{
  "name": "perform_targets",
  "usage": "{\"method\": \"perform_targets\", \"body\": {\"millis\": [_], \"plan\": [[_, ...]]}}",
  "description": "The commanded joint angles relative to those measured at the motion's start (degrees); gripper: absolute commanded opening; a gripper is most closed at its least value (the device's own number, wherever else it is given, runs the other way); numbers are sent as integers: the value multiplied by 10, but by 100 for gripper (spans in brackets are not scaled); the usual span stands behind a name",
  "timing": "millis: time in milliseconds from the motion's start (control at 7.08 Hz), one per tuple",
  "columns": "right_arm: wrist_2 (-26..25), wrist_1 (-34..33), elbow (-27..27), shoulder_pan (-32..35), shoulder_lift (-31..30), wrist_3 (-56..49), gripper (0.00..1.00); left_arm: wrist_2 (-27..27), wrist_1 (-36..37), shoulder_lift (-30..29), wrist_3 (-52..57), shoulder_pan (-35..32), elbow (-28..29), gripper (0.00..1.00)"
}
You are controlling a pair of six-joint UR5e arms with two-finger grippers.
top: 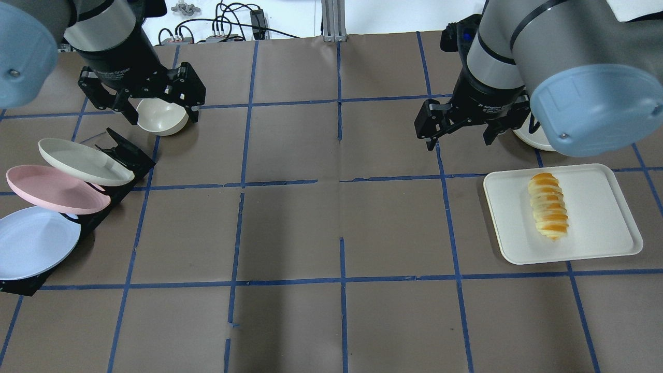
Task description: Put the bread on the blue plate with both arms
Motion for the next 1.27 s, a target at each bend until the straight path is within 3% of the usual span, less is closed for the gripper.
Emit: {"method": "perform_targets", "body": {"millis": [0, 848, 1130], "plan": [[-6, 0, -4, -2, -3, 2, 100, 0, -2, 3, 0, 0, -1, 100], [-1, -11, 1, -4, 1, -12, 100, 0, -42, 28, -8, 23, 5, 100], [-9, -33, 5, -73, -2, -174, 99, 1, -93, 61, -1, 119, -14, 100]]}}
